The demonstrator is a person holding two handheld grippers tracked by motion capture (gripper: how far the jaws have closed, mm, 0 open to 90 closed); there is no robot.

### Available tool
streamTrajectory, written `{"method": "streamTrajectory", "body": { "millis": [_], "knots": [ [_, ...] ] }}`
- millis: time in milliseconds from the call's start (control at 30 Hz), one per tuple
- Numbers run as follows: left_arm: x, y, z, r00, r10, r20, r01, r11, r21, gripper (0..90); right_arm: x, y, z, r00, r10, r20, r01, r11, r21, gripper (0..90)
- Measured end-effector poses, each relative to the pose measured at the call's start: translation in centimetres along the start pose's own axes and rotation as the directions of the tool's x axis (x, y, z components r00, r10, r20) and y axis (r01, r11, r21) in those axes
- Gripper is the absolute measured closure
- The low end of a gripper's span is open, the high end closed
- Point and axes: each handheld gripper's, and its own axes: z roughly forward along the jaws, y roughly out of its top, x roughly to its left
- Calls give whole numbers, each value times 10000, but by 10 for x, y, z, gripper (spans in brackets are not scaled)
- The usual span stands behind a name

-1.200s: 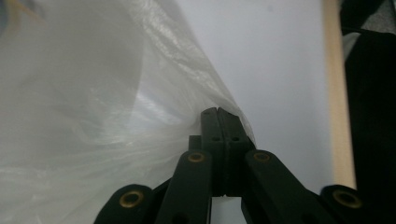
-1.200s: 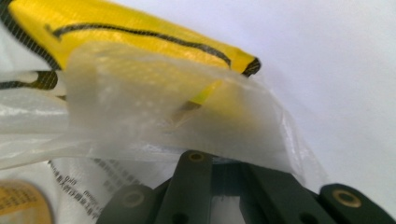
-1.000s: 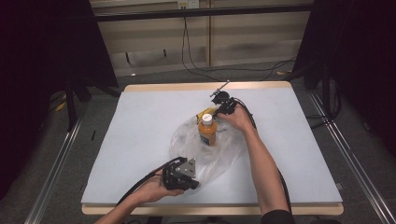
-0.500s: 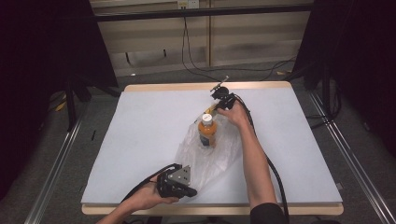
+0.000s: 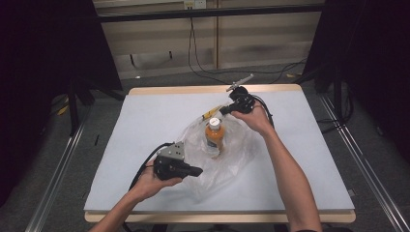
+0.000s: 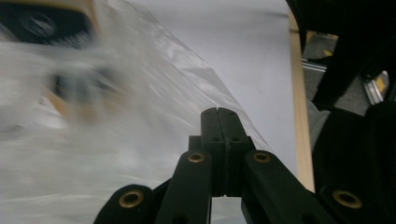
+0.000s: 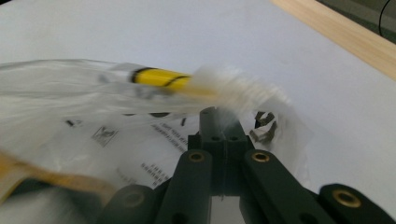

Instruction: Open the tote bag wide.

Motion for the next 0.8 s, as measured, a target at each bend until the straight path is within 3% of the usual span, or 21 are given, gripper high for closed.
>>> {"method": "streamTrajectory", "body": {
  "millis": [200,233,300,400,433,467,533,567,667,700,767,800],
  "knots": [
    [17,11,1,9977,-104,-674,88,9997,-248,900,14,-16,-21,9994,-221,-260,209,9988,-448,900],
    [23,12,4,9947,-126,-1021,122,9999,-41,900,17,-21,-22,9990,-258,-367,241,9986,-470,900],
    [41,6,15,9881,-561,-1432,607,9978,277,900,28,-39,-19,9982,-386,-449,377,9991,-200,900],
    [57,-5,29,9755,-591,-2120,824,9913,1030,900,35,-58,-10,9975,-546,-455,558,9981,262,900],
    [57,-5,29,9755,-591,-2120,824,9913,1030,900,36,-64,-7,9973,-608,-405,625,9971,433,900],
    [67,-15,35,9681,-722,-2399,1080,9843,1396,900,37,-70,-4,9979,-569,-310,588,9963,632,900],
    [75,-26,37,9638,-967,-2486,1416,9753,1696,900,38,-79,0,9973,-642,-350,668,9945,809,900],
    [77,-31,36,9633,-1094,-2452,1468,9792,1399,900,39,-84,1,9970,-704,-320,731,9929,940,900],
    [81,-36,26,9533,-1118,-2805,1593,9753,1527,900,40,-95,-1,9968,-701,-393,732,9937,852,900],
    [82,-38,23,9524,-1204,-2800,1674,9743,1504,900,39,-97,-4,9973,-689,-246,710,9928,960,900],
    [85,-44,17,9449,-1450,-2934,1907,9726,1334,900,38,-101,-11,9968,-802,10,796,9905,1119,900],
    [86,-47,13,9441,-1568,-2901,2008,9712,1285,900,37,-104,-13,9967,-812,-52,813,9910,1065,900]
  ]
}}
